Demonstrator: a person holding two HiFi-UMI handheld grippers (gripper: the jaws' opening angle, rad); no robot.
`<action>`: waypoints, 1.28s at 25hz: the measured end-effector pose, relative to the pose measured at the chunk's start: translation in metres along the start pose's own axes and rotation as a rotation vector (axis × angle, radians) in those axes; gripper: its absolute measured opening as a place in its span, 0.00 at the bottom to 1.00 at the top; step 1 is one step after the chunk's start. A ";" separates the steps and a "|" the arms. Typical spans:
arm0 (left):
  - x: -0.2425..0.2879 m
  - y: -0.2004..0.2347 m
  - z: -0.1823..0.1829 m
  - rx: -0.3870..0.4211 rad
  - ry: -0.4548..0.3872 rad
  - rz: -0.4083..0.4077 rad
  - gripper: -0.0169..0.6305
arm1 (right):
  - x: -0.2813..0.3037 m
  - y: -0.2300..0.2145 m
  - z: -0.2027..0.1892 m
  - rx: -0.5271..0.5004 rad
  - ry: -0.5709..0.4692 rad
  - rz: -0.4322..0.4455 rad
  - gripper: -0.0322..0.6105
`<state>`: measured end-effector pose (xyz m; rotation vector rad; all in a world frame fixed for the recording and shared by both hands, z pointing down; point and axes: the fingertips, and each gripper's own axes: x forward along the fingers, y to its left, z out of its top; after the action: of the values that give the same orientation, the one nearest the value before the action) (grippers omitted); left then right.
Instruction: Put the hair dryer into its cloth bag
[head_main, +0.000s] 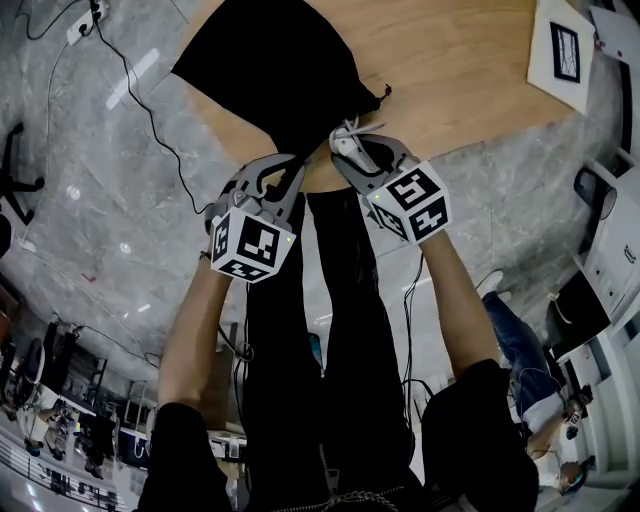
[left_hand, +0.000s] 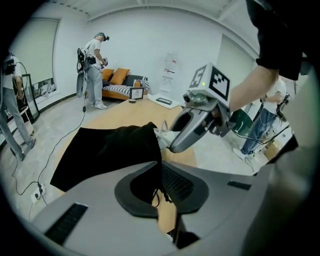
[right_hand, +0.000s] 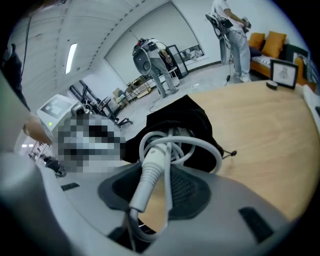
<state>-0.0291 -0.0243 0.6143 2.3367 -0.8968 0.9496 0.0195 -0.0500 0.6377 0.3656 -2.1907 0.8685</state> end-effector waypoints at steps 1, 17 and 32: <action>-0.002 0.001 0.004 0.001 -0.017 0.006 0.07 | 0.002 0.002 0.002 -0.035 -0.010 -0.010 0.29; -0.022 0.011 0.043 0.037 -0.122 -0.022 0.07 | 0.028 0.010 0.040 -0.108 -0.159 0.022 0.28; -0.041 0.000 0.053 0.110 -0.156 -0.095 0.07 | 0.037 0.018 0.055 -0.049 -0.187 0.109 0.28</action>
<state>-0.0282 -0.0408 0.5498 2.5517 -0.8027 0.8054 -0.0440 -0.0737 0.6285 0.3168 -2.4191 0.8671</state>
